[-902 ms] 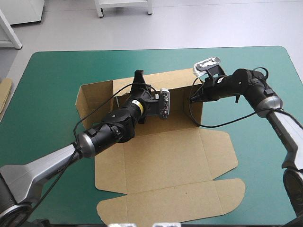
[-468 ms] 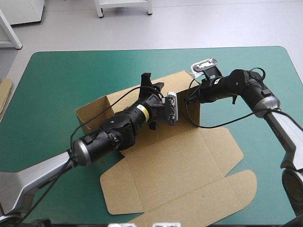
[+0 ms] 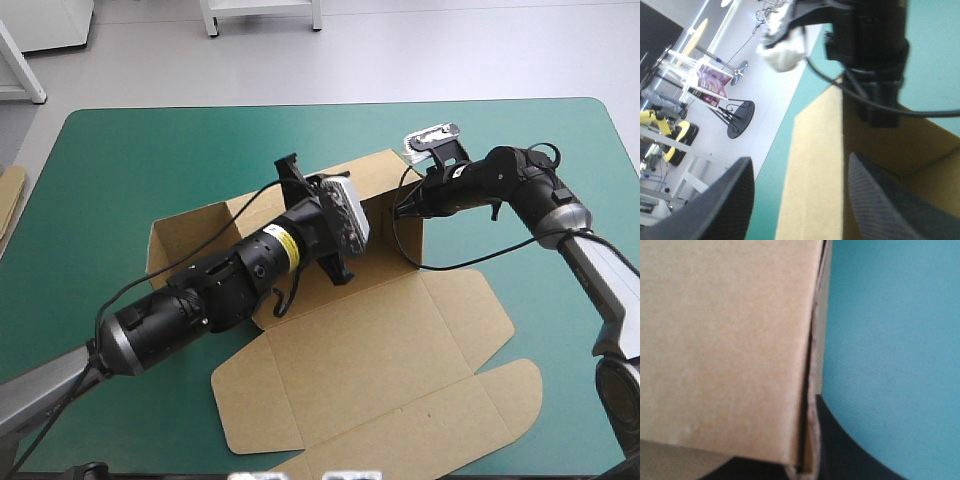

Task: Fold the box

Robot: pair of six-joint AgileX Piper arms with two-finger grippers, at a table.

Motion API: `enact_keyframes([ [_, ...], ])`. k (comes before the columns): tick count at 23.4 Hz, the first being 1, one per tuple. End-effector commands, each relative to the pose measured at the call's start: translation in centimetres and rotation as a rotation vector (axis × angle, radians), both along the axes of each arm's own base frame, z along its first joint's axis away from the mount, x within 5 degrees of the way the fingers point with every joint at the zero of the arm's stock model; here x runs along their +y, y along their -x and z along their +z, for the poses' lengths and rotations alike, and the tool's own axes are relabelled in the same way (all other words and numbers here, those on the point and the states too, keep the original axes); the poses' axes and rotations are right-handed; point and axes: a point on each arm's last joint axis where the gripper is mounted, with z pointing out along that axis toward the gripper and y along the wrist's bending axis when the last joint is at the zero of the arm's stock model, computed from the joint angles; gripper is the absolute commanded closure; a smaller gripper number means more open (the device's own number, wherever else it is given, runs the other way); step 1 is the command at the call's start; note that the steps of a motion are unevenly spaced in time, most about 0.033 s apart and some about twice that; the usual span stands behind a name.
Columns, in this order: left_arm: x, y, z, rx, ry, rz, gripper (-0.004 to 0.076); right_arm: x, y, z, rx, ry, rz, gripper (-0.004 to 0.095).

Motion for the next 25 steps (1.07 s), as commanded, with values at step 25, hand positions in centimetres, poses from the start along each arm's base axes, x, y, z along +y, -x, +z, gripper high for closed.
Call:
enact_keyframes([
  [25,32.6,-8.3,-1.0,0.38,0.638,1.314,0.0339,-1.9,1.5,7.8,-0.012,0.129,-0.093,0.0926],
])
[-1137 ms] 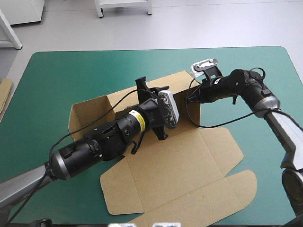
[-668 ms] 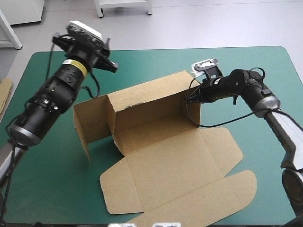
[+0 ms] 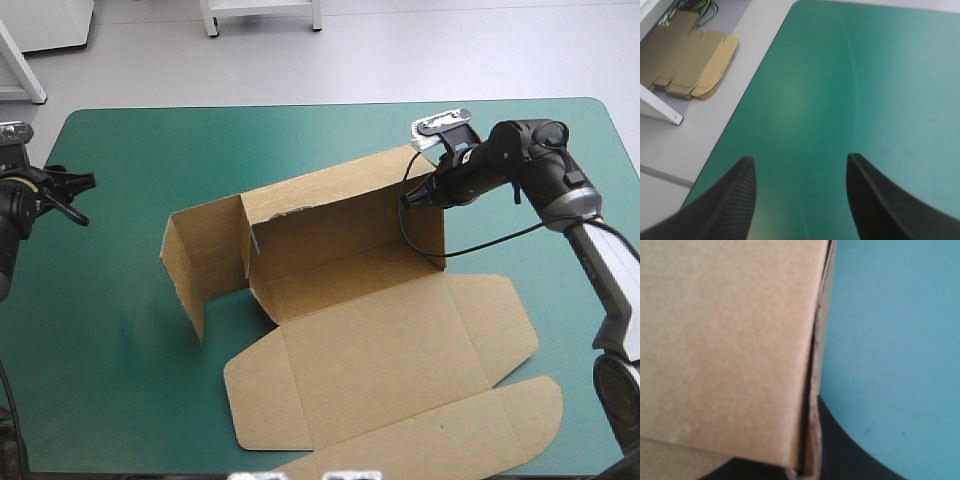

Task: Fold the box

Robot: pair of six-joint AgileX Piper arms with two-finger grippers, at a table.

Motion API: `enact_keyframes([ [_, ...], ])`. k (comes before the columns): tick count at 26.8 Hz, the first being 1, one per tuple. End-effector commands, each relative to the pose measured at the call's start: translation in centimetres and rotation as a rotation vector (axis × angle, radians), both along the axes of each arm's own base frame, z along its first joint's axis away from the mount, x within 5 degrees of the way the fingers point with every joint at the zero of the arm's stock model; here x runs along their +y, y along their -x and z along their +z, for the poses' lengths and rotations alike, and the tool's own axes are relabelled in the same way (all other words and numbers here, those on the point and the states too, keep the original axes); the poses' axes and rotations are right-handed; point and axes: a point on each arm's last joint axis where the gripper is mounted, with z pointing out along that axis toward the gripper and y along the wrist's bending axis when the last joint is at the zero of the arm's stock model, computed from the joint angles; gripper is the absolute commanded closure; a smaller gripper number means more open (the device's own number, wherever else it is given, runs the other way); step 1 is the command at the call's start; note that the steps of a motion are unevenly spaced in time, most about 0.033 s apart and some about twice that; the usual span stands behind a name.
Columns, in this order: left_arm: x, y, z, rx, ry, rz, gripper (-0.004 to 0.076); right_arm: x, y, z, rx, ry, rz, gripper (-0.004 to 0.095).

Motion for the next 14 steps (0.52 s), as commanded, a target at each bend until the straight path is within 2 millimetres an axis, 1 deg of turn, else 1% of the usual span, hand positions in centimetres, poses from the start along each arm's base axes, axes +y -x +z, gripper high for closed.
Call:
enact_keyframes([
  [1,-0.2,0.9,0.0,-0.025,-0.005,-0.007,0.0339,-1.2,1.5,4.8,-0.072,0.053,-0.042,0.0926],
  [3,-0.2,1.1,-0.9,0.028,-0.021,-0.025,0.0339,-1.7,2.1,5.6,-0.033,0.078,-0.078,0.0927],
  [4,-0.2,1.1,-1.0,0.037,-0.022,-0.026,0.0339,-1.7,2.2,5.8,-0.039,0.076,-0.079,0.0927],
  [7,-0.2,1.2,-1.0,0.045,-0.02,-0.024,0.0339,-1.6,2.0,5.5,-0.03,0.072,-0.08,0.0927],
  [10,-0.2,1.3,-1.2,0.064,-0.018,-0.021,0.0339,-1.4,1.1,4.4,0.0,0.081,-0.084,0.0927],
  [14,-0.2,1.4,-1.2,0.074,-0.016,-0.018,0.0339,-0.9,-0.8,2.3,0.053,0.102,-0.083,0.0927],
])
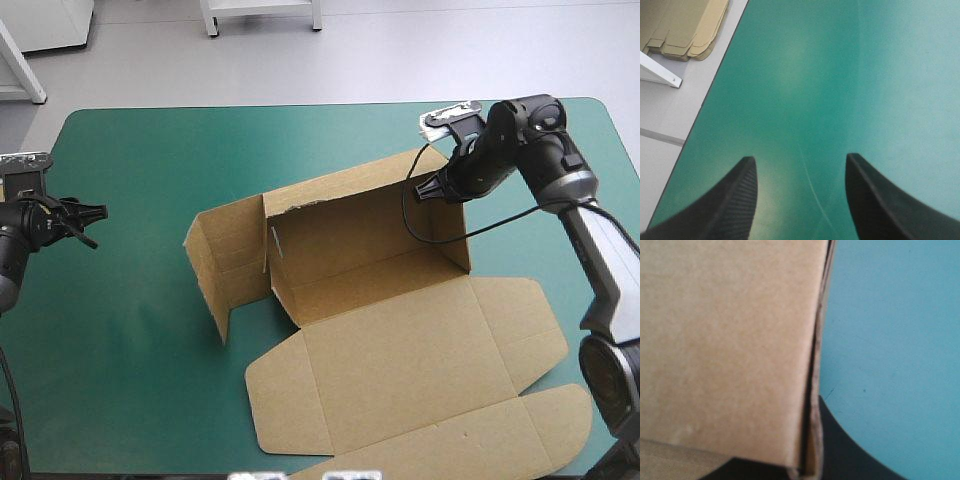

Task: Fold the box

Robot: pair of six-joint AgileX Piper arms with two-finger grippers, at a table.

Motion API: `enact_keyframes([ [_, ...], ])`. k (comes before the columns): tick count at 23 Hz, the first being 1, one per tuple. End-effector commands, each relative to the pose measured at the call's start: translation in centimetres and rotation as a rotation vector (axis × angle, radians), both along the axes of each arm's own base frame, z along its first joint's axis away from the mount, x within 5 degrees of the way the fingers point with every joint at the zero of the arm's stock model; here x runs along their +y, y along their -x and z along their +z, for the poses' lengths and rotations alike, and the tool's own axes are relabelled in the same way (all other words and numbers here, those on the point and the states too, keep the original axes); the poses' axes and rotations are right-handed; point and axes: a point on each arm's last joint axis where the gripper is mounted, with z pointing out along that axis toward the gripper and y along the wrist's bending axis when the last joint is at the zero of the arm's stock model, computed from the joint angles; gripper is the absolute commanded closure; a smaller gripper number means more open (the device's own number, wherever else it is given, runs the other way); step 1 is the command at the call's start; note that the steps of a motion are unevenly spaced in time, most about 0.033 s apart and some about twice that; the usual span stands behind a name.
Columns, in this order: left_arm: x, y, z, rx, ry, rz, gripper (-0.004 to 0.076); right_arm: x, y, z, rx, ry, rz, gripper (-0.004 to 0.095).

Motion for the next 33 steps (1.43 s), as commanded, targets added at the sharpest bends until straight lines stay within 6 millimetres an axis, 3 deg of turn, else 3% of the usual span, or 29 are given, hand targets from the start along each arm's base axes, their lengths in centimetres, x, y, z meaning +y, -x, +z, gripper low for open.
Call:
enact_keyframes([
  [1,0.0,0.5,2.0,-0.085,-0.023,-0.005,0.0339,0.4,-1.3,-0.1,-0.009,-0.007,-0.001,0.0927],
  [12,-0.7,0.5,1.7,-0.056,0.041,-0.055,0.0339,1.8,-6.5,-2.7,-0.006,0.001,0.011,0.0892],
  [15,-0.9,0.5,1.6,-0.05,0.055,-0.069,0.0339,2.1,-7.7,-3.1,-0.021,0.0,0.013,0.0727],
  [16,-1.0,0.5,1.6,-0.046,0.064,-0.068,0.0339,2.2,-8.1,-2.9,-0.053,-0.008,0.011,0.06],
  [18,-1.0,0.5,1.6,-0.045,0.067,-0.067,0.0339,2.3,-8.5,-2.7,-0.103,-0.02,0.008,0.044],
  [20,-1.0,0.6,1.5,-0.031,0.064,-0.072,0.0339,2.1,-8.6,-2.3,-0.127,0.004,0.002,0.0388],
  [24,-1.0,0.8,1.4,-0.002,0.05,-0.095,0.0339,1.4,-7.3,0.3,-0.138,0.037,-0.013,0.0391],
  [29,-1.1,0.7,1.4,-0.007,0.052,-0.095,0.0339,0.1,-2.5,7.0,-0.288,-0.015,-0.022,0.0391],
  [33,-1.1,0.7,1.4,-0.009,0.049,-0.098,0.0339,0.6,-0.5,7.3,-0.287,0.034,0.019,0.0388],
])
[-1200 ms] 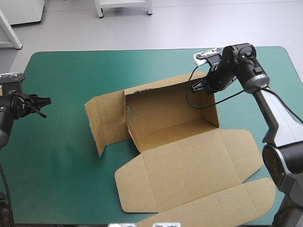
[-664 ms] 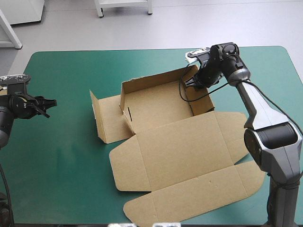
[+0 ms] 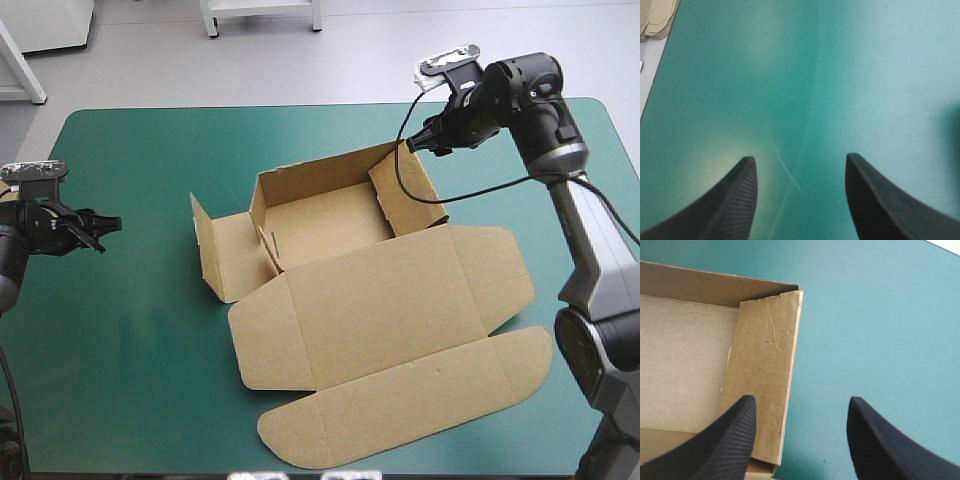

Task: Fold the box

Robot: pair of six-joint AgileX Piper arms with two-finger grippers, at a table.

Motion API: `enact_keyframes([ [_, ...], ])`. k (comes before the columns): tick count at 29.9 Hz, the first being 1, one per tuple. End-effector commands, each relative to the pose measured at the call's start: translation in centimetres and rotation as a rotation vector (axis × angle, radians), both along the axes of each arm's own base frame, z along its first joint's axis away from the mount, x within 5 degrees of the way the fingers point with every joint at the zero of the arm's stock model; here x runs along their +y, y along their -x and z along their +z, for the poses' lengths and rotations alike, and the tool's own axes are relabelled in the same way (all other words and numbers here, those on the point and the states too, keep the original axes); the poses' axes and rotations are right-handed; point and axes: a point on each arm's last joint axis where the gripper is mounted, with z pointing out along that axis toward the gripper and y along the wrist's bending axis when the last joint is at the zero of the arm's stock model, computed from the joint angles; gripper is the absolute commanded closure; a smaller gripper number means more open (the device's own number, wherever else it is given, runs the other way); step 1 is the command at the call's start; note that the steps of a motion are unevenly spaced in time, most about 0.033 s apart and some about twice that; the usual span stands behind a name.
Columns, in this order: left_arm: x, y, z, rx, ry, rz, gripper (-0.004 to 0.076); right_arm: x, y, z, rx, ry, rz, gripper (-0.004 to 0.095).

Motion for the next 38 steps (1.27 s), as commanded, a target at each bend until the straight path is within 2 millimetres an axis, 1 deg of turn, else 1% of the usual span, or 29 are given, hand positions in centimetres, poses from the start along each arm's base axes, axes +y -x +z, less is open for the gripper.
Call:
enact_keyframes([
  [1,0.0,0.2,2.1,-0.111,-0.019,0.001,0.0339,0.1,2.7,1.9,-0.049,0.051,0.029,0.0388],
  [3,-0.1,0.2,2.1,-0.115,-0.01,0.002,0.0339,0.4,2.6,0.7,-0.016,0.074,0.025,0.0388],
  [5,-0.2,0.2,2.1,-0.116,0.006,-0.001,0.0339,0.7,2.0,-0.4,0.008,0.054,0.007,0.0364],
  [8,-0.4,0.1,2.1,-0.12,0.022,-0.025,0.0339,1.1,0.7,-1.8,0.018,0.053,0.004,0.0268],
  [10,-0.6,0.1,2.1,-0.123,0.037,-0.031,0.0339,1.4,-0.5,-3.0,0.007,0.07,0.002,0.0201],
  [12,-0.6,0.1,2.1,-0.124,0.043,-0.031,0.0339,1.6,-1.5,-3.9,-0.004,0.084,-0.011,0.0171],
  [16,-0.6,0.1,2.1,-0.118,0.041,-0.035,0.0339,2.2,-3.2,-5.9,-0.003,0.079,-0.002,0.0169],
  [22,-0.8,0.1,2.1,-0.116,0.052,-0.044,0.0339,2.9,-4.9,-9.4,0.066,0.097,0.001,0.0172],
  [23,-0.8,0.1,2.1,-0.116,0.052,-0.044,0.0339,3.0,-5.1,-10.0,0.078,0.099,0.001,0.0185],
  [25,-0.8,0.1,2.1,-0.116,0.052,-0.044,0.0339,3.1,-5.4,-10.7,0.094,0.104,0.002,0.0243],
  [27,-0.8,0.2,2.0,-0.112,0.053,-0.045,0.0339,3.2,-5.7,-11.4,0.107,0.109,0.002,0.0325],
  [28,-0.8,0.2,2.0,-0.109,0.054,-0.045,0.0339,3.2,-5.8,-11.7,0.112,0.111,0.003,0.0382],
  [31,-0.8,0.2,2.0,-0.102,0.055,-0.046,0.0339,3.3,-6.0,-12.0,0.113,0.113,0.003,0.0603],
  [34,-0.8,0.2,2.0,-0.1,0.053,-0.046,0.0339,3.3,-6.1,-12.0,0.105,0.124,0.016,0.0902],
  [35,-0.8,0.2,2.0,-0.1,0.053,-0.046,0.0339,3.2,-6.1,-12.0,0.104,0.126,0.016,0.0918],
  [38,-0.8,0.2,2.0,-0.102,0.053,-0.046,0.0339,3.2,-6.1,-12.0,0.107,0.124,0.014,0.0925],
])
